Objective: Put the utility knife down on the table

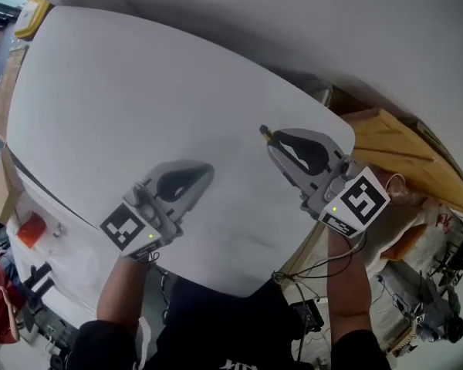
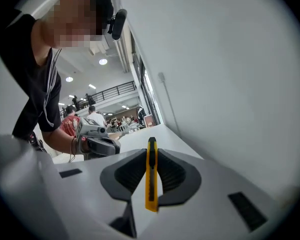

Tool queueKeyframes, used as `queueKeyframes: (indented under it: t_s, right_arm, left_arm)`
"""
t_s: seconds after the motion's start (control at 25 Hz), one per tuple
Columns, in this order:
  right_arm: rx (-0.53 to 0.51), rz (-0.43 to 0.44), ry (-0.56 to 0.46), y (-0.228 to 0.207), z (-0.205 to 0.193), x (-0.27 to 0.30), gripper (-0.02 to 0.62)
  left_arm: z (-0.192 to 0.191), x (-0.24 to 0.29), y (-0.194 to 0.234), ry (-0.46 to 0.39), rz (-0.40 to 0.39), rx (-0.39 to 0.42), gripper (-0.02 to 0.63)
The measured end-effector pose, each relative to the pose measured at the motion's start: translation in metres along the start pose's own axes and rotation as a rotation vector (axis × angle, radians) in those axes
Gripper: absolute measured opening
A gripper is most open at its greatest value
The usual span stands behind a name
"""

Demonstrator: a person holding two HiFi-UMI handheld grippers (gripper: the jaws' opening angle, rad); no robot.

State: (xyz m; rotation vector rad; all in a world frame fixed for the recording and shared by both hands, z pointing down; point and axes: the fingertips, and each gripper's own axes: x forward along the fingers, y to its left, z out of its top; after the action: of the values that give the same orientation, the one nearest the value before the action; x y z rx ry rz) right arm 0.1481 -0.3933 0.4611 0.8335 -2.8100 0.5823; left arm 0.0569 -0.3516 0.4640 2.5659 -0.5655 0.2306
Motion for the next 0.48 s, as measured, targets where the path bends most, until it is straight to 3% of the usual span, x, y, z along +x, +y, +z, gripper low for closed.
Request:
queueKeyframes:
  t_s: [0.24, 0.48]
  right_arm:
    - [-0.094, -0.029, 0.172, -0.035, -0.049, 0.045, 0.057]
    - [-0.222, -0.047, 0.391, -0.048, -0.090, 0.062, 0.057]
  left_arm:
    - [-0.025, 0.019, 0.042, 0.009, 0.003, 0.053, 0.006]
    - [-0.038, 0.024, 0.051, -0.018, -0.008, 0.072, 0.006]
